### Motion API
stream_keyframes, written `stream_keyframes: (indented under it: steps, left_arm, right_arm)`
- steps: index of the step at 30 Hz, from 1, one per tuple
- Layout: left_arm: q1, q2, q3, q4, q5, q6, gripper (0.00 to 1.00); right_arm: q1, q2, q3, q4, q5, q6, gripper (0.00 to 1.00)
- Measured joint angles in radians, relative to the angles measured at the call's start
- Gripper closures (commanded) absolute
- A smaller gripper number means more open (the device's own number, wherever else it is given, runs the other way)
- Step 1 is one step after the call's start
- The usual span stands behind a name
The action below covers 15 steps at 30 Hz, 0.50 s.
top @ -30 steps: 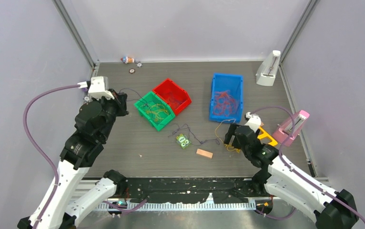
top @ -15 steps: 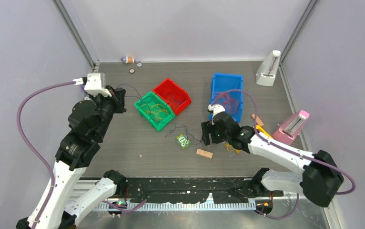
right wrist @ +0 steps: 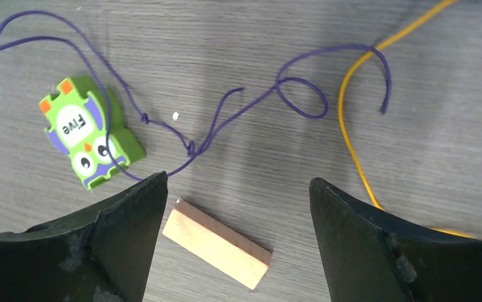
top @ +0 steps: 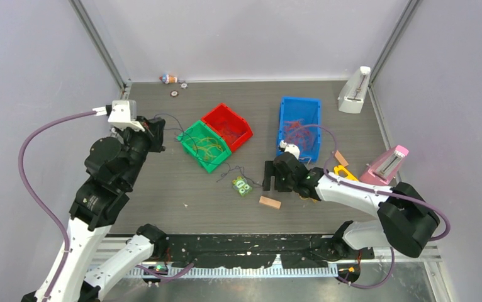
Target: Untangle the cables
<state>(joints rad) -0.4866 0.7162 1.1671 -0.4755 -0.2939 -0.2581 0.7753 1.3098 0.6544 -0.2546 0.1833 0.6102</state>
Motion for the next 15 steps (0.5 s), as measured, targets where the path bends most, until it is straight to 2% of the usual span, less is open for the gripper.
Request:
stream_keyframes:
  steps: [3,6,8,9,10,11,13,15]
  left_arm:
    - [0.0,-0.003,-0.011,0.0,0.008,0.0,1.0]
    - [0.0,-0.005,-0.018,0.0,0.018,-0.003,1.0]
    - [0.0,-0.006,-0.023,-0.001,0.026,-0.003,1.0]
    - [0.0,-0.006,-0.024,-0.002,0.026,-0.003,1.0]
    - [0.0,-0.008,-0.026,-0.003,0.025,-0.002,1.0]
    - [0.0,-0.011,-0.027,-0.005,0.023,0.002,1.0]
    - [0.0,-0.019,-0.028,-0.011,0.003,0.011,1.0]
    - [0.0,-0.027,-0.029,-0.018,-0.037,0.031,1.0]
  right_arm:
    - [0.003,0.002,-0.038,0.026,0.052,0.133,0.19]
    - [0.003,0.05,-0.033,0.016,0.123,0.234,0.31]
    - [0.003,0.108,0.012,-0.016,0.175,0.285,0.43]
    - [0.003,0.14,0.039,-0.034,0.199,0.304,0.54]
    - [0.003,0.165,0.061,-0.048,0.22,0.32,0.59]
    - [0.003,0.184,0.077,-0.063,0.241,0.337,0.68]
    - [0.001,0.196,0.087,-0.091,0.272,0.37,0.8]
    - [-0.013,0.19,0.08,-0.122,0.296,0.398,0.88]
